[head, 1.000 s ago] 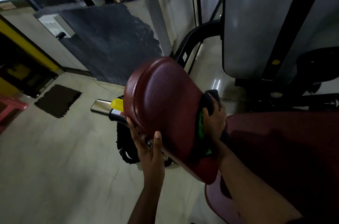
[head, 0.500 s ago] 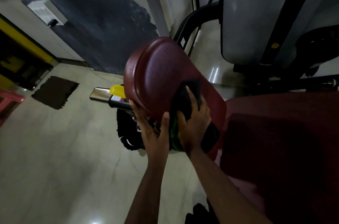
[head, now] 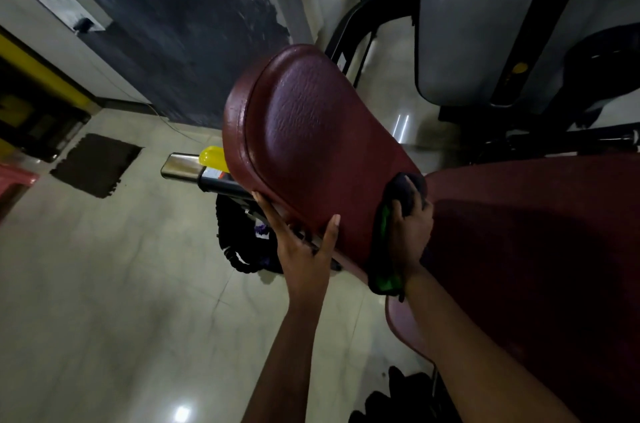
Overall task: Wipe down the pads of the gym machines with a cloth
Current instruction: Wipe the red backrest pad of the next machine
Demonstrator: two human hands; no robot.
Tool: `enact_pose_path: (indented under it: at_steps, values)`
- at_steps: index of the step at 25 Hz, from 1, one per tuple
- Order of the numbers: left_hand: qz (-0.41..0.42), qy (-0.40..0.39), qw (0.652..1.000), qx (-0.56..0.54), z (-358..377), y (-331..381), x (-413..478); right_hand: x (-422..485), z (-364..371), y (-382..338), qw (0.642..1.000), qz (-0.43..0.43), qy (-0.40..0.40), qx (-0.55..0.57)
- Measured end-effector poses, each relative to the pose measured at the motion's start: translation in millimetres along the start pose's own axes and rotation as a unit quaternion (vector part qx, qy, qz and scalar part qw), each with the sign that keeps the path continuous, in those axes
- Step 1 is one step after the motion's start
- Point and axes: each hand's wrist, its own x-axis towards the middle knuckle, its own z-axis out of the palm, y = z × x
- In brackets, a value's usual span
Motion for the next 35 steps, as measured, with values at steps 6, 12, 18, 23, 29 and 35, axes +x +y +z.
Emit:
enact_pose_path:
  at_steps: [6,12,18,23,29,35]
  values:
    - [-0.042,0.014,0.999,-0.029,9,-3,-21,-63,8,-50,0.975,-0.218,-0.041,0.011]
    - [-0.054,0.025,0.998,-0.004,21,-8,-26,-23,7,19,0.995,-0.098,-0.014,-0.024]
    - [-0.034,0.026,0.999,-0.001,23,-17,-24,8,4,70,0.999,0.014,-0.011,-0.034]
    - [-0.056,0.038,0.998,-0.013,27,-13,-31,25,-13,41,0.999,-0.007,-0.032,0.038]
    - [-0.068,0.049,0.996,0.017,48,-26,-42,41,19,-33,0.965,-0.253,-0.062,0.020]
    - [-0.071,0.059,0.996,0.010,49,-37,-44,93,17,26,0.996,-0.086,-0.003,0.001]
